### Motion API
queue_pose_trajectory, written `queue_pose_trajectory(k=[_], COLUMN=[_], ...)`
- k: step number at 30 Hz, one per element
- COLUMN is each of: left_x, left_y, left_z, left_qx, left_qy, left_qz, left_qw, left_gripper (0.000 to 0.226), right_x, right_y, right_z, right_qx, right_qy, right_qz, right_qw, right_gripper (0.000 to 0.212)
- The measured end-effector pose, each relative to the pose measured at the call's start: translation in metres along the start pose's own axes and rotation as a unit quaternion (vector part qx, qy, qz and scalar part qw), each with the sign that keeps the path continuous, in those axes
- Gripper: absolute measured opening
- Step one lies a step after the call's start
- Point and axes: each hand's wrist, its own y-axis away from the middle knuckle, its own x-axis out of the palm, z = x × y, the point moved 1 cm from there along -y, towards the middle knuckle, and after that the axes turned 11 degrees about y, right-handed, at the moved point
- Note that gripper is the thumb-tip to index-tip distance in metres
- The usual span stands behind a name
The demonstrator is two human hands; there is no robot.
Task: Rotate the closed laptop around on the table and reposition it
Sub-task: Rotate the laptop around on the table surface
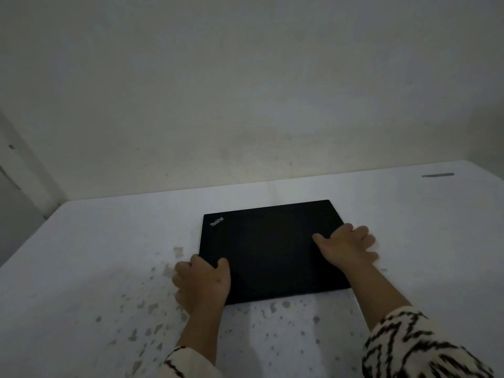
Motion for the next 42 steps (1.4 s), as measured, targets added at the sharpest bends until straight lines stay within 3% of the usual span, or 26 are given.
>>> queue_pose_trajectory(k=[4,13,22,32,37,39,42], left_x=[0.002,0.0,-0.006,-0.011,-0.008,-0.004,0.006], left_y=[-0.002,-0.001,0.0,0.003,0.031,0.049,0.083], left_z=[0.005,0.002,0.001,0.001,0.012,0.018,0.021], left_qx=[0.032,0.081,0.154,0.243,0.202,0.17,0.12], left_qy=[-0.013,-0.023,-0.066,-0.047,-0.008,0.022,0.076], left_qz=[0.018,0.04,0.024,-0.003,-0.019,-0.004,0.059], left_qw=[0.999,0.996,0.986,0.969,0.979,0.985,0.988], left_gripper=[0.051,0.055,0.059,0.051,0.042,0.053,0.079], right_x=[0.002,-0.009,-0.014,-0.012,-0.006,-0.002,0.001], right_y=[0.001,0.022,0.061,0.087,0.08,0.076,0.064], right_z=[-0.001,-0.019,-0.054,-0.079,-0.075,-0.068,-0.055], right_qx=[-0.002,0.009,-0.056,-0.085,-0.078,-0.092,-0.128], right_qy=[0.002,-0.005,0.096,0.17,0.099,0.088,0.135], right_qz=[-0.025,-0.007,-0.006,0.008,-0.044,-0.076,-0.089], right_qw=[1.0,1.0,0.994,0.982,0.991,0.989,0.978], right_gripper=[0.089,0.075,0.062,0.065,0.092,0.097,0.087])
